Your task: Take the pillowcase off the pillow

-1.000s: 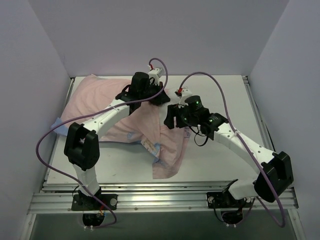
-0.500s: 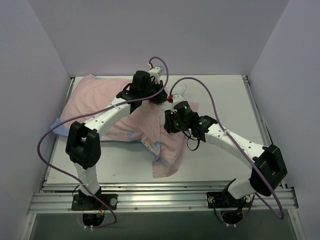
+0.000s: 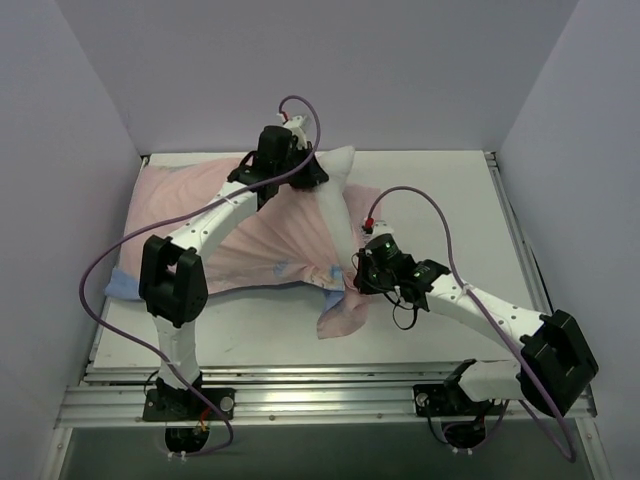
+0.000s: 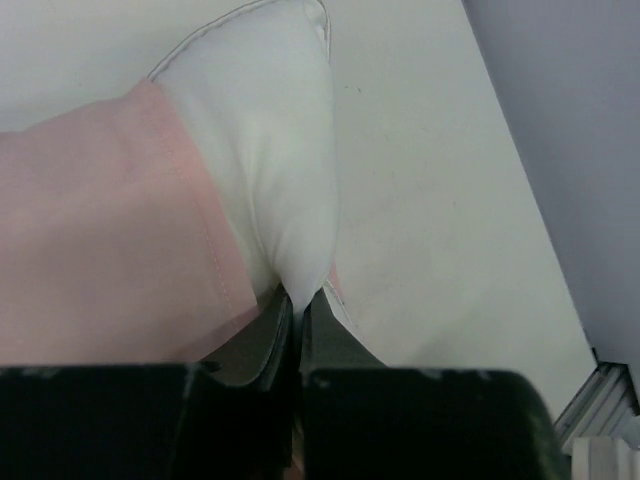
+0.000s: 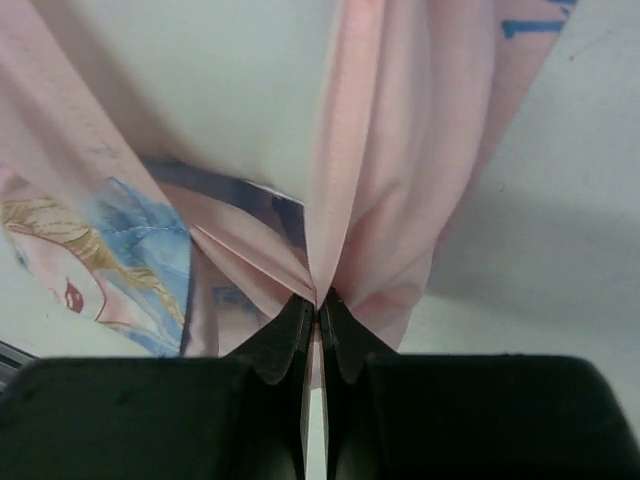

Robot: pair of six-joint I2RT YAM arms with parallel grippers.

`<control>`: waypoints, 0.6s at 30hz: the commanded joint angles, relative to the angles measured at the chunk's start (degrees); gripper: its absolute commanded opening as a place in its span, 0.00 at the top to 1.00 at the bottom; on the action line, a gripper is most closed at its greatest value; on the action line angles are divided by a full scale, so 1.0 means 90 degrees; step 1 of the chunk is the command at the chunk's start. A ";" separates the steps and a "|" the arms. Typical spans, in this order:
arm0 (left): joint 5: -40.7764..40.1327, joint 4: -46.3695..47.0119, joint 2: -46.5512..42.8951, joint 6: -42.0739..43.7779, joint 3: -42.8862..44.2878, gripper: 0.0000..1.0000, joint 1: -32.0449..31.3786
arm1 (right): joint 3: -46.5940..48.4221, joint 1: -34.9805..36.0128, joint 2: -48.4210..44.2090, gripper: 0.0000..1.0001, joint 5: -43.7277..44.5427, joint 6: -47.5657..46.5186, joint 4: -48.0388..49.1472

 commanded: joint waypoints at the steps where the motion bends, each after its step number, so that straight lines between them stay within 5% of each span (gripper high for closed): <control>1: -0.0134 0.0156 -0.0057 -0.0904 0.0610 0.98 0.0594 | -0.0484 -0.0328 -0.0365 1.00 -0.0175 0.0523 -0.0649; 5: 0.0888 0.0185 0.0021 -0.1687 0.0902 0.98 0.0887 | -0.1214 -0.1175 -0.0910 1.00 -0.0993 0.0573 -0.0164; 14: 0.1664 0.0724 -0.0047 -0.2325 0.0835 0.98 0.0839 | -0.1433 -0.1296 -0.0970 1.00 -0.1760 0.0534 0.0943; 18: 0.1586 0.0664 -0.0193 -0.2158 0.0427 0.98 0.0732 | -0.0577 -0.1306 -0.1420 0.73 -0.1021 0.0250 0.0563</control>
